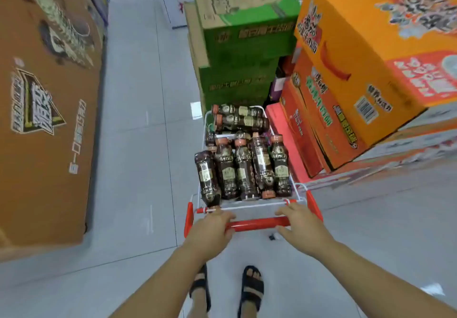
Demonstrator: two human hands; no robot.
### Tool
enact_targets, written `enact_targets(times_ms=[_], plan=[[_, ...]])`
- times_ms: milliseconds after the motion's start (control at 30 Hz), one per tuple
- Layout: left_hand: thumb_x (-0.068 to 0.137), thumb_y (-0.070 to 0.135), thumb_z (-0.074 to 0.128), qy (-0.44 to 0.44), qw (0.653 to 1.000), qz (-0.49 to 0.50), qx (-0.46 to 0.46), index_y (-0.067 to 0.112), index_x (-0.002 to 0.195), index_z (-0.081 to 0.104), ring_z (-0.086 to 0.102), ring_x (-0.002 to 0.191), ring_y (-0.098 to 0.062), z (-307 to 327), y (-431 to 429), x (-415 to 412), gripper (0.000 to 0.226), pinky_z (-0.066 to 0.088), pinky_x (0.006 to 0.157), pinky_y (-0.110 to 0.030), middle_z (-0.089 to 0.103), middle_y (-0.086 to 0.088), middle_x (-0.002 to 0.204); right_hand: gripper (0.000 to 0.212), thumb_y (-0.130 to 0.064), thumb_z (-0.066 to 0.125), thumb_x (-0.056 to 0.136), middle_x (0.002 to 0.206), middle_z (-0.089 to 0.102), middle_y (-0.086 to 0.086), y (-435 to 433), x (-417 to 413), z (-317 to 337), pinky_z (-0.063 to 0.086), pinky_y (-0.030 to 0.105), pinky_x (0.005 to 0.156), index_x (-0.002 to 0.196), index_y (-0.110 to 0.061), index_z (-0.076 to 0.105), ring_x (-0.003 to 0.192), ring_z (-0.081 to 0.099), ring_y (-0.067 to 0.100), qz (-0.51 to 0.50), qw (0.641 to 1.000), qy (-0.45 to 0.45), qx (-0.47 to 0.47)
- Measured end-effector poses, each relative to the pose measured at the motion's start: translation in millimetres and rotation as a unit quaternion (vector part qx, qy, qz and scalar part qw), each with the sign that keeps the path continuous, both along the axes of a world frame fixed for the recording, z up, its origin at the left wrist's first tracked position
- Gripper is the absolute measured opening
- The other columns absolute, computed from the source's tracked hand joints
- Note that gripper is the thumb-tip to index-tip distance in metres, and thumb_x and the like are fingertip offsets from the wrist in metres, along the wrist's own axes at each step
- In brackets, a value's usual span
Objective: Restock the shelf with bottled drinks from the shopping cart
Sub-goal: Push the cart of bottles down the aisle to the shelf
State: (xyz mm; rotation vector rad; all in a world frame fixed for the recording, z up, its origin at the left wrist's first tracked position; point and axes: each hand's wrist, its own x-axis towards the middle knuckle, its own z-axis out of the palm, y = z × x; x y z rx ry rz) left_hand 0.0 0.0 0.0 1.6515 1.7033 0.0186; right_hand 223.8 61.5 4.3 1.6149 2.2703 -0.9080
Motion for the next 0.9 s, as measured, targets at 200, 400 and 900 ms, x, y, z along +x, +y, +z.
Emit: enact_targets(times_ms=[200,400,900], plan=[[0.097,0.033,0.041,0.057,0.997,-0.035,0.031,0.028,0.136,0.043,0.055,0.11,-0.022,-55.4,-2.4,-4.4,0.039,0.046,0.088,-0.034,0.054,0.001,0.128,0.037,-0.055,0.049,0.086,0.108,0.059,-0.008,-2.6,-8.7,-58.3,0.026,0.042,0.106,0.114,-0.032,0.056,0.11,0.05,0.019,0.025,0.999,-0.028,0.024],[0.1,0.035,0.035,0.02,0.993,-0.109,0.025,0.03,0.136,0.04,0.055,0.105,-0.022,-72.8,0.1,-14.1,0.037,0.048,0.083,-0.038,0.059,-0.001,0.117,0.034,-0.055,0.054,0.084,0.102,0.058,-0.011,-17.1,-3.5,-67.2,0.021,0.037,0.106,0.109,-0.033,0.057,0.105,0.049,0.016,-0.014,0.998,0.005,0.063],[0.095,0.027,0.05,-0.152,0.953,-0.262,-0.024,0.031,0.129,0.052,0.048,0.075,-0.007,-79.9,-88.5,3.0,0.034,0.032,0.063,-0.016,0.057,0.005,0.085,0.032,-0.052,0.066,0.073,0.091,0.061,-0.01,-154.6,33.7,-70.7,0.014,0.032,0.107,0.097,-0.031,0.063,0.099,0.054,0.015,-0.123,0.988,0.025,0.092]])
